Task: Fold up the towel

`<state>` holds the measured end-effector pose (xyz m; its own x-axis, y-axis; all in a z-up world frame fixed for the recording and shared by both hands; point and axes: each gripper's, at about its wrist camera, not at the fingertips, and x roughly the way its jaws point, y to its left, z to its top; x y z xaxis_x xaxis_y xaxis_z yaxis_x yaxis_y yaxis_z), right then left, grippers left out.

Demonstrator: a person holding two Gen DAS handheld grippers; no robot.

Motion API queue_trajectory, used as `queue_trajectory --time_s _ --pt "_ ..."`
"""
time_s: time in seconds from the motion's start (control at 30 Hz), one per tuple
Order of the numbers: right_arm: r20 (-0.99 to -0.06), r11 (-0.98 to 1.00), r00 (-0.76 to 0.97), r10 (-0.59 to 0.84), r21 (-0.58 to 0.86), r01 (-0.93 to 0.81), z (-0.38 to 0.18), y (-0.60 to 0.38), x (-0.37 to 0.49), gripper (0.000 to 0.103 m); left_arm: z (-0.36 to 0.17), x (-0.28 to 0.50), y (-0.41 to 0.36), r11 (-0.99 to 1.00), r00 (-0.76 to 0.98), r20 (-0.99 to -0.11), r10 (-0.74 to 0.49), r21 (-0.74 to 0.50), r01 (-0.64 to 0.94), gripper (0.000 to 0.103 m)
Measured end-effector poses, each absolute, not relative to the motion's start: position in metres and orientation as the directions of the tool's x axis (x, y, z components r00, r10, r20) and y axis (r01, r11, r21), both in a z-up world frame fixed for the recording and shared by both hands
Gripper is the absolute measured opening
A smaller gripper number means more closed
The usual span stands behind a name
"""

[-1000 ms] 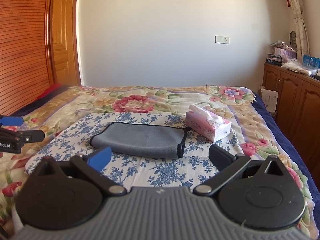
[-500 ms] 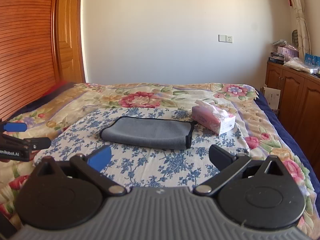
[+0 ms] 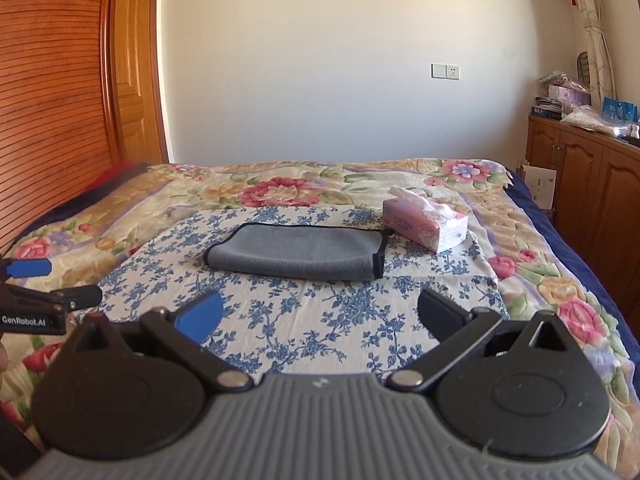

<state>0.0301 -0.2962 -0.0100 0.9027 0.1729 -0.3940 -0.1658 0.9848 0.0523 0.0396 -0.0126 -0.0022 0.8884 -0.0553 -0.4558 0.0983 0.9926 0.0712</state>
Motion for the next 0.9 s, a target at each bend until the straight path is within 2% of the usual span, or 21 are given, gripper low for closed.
queue_trajectory --time_s 0.9 --pt "-0.314 0.995 0.944 0.100 0.022 -0.098 -0.0162 -0.2991 0.0226 0.103 -0.0075 0.0310 -0.0102 0.992 0.926 -0.376 -0.041 0.092 0.082 0.103"
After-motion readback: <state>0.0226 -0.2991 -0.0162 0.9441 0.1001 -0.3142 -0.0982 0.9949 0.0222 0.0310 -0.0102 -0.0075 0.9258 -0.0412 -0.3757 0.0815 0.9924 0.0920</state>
